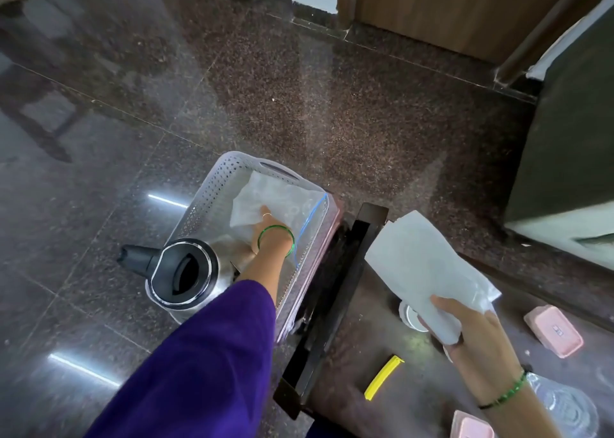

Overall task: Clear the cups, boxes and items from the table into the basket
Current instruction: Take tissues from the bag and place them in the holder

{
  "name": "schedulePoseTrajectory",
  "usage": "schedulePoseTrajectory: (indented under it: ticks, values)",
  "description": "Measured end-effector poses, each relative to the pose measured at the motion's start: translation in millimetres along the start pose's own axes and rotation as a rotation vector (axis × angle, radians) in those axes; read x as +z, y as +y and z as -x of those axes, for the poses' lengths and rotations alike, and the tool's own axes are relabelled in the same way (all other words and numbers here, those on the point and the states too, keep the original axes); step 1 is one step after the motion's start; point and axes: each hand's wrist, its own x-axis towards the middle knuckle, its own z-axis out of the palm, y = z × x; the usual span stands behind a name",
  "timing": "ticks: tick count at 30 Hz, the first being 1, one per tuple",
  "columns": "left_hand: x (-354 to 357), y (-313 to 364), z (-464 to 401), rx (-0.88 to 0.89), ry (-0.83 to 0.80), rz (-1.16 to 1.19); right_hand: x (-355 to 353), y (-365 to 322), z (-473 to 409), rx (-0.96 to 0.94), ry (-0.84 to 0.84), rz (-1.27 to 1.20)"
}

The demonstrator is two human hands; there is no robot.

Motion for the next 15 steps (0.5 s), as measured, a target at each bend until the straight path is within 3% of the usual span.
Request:
schedulePoseTrajectory:
  ticks: [6,8,11,15]
  values:
    - [-19.5,-5.9,17.0,0.061,-0.072,-0.017,-5.7,-0.7,9.2,-0.002,-0.004,-0.054]
    - [-26.5,-4.2,24.2,0.124,0.090,-0.178,-9.4,0.2,12.4,0.014,0.027,-0.062]
    - [-19.2,0.2,15.6,0.299,0.245,-0.107,-13.9,2.9,13.4,0.017,0.041,-0.073]
    - [2.3,-2.8,0.5,0.284,0.075,0.007,-15.6,8.6,9.1,0.019,0.042,-0.086]
